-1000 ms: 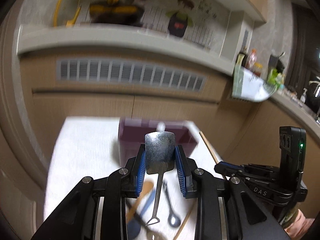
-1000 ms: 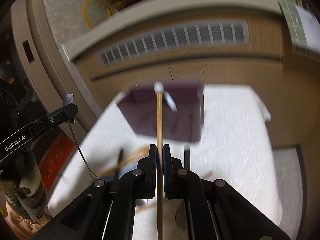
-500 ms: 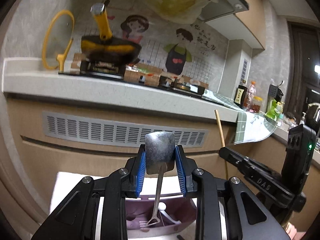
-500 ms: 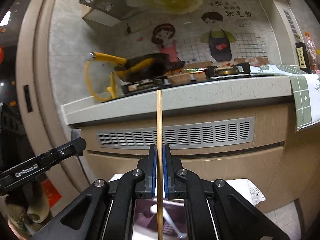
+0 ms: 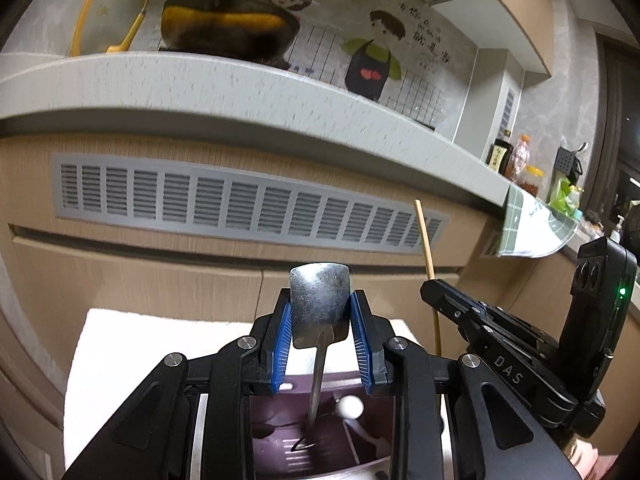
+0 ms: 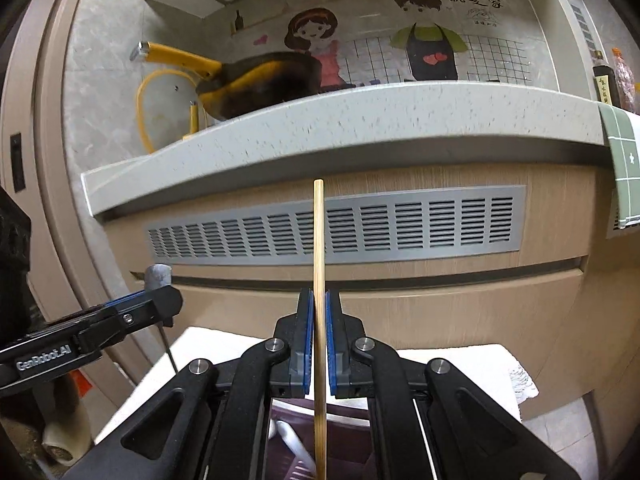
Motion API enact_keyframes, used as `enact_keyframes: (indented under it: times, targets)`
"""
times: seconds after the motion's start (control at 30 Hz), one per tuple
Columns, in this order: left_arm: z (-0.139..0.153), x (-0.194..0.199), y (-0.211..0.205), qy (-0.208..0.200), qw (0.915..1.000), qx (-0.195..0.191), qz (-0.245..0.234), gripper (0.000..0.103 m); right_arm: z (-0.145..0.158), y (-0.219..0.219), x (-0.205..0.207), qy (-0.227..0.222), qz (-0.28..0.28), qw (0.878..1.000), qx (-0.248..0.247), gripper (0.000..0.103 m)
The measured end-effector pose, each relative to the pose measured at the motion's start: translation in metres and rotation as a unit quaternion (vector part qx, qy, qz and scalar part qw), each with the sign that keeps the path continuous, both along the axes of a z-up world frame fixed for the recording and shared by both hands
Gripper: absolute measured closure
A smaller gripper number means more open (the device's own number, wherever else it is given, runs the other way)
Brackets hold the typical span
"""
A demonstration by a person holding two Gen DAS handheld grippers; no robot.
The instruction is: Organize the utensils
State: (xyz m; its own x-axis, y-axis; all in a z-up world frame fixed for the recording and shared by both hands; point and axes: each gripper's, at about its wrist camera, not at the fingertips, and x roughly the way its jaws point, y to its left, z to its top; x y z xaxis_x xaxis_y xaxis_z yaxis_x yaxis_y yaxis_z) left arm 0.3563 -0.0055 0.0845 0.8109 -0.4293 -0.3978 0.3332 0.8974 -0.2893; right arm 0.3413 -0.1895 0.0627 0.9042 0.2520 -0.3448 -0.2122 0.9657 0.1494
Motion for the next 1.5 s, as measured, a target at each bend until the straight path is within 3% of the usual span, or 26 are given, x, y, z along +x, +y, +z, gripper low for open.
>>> enact_keyframes:
  times: [0.2,0.3,0.37,0.47,0.6,0.73,0.9,1.07,1.17,1.3,1.5]
  targets:
    - [-0.033,0.000,-0.001,0.038,0.9992,0.012,-0.006,0.073,-0.029,0.004,0.000,0.033,0.013,0.999,-0.025,0.098]
    - [-0.045,-0.007,-0.005,0.055,0.9981,0.020,-0.016,0.067,-0.042,0.004,-0.010,0.057,0.025,0.997,-0.038,0.096]
    - [-0.046,-0.014,-0.004,0.057,0.9980,0.024,-0.014,0.060,-0.048,0.001,-0.019,0.074,0.029,0.996,-0.042,0.096]
    - [-0.040,-0.032,0.003,0.053,0.9982,0.028,-0.003,0.059,-0.052,-0.005,-0.039,0.091,0.028,0.995,-0.044,0.096]
    - [-0.037,-0.062,0.012,0.054,0.9974,0.043,0.018,0.051,-0.053,-0.016,-0.071,0.101,0.019,0.993,-0.051,0.079]
    - [-0.049,-0.095,0.020,0.074,0.9950,0.058,0.033,0.047,-0.057,-0.026,-0.100,0.120,0.014,0.991,-0.061,0.078]
    - [-0.076,-0.130,0.021,0.109,0.9905,0.078,0.029,0.044,-0.077,-0.034,-0.128,0.168,0.008,0.983,-0.073,0.078]
    - [-0.102,-0.151,0.016,0.139,0.9846,0.103,0.023,0.040,-0.113,-0.039,-0.146,0.242,0.015,0.969,-0.053,0.078]
    - [-0.115,-0.161,0.021,0.157,0.9803,0.116,0.030,0.039,-0.128,-0.029,-0.154,0.270,0.019,0.961,-0.054,0.078]
    - [-0.128,-0.166,0.039,0.178,0.9772,0.104,0.049,0.035,-0.131,-0.013,-0.171,0.286,0.052,0.956,-0.047,0.078]
    - [-0.136,-0.163,0.051,0.194,0.9751,0.089,0.062,0.034,-0.146,0.041,-0.174,0.284,0.114,0.947,-0.097,0.081]
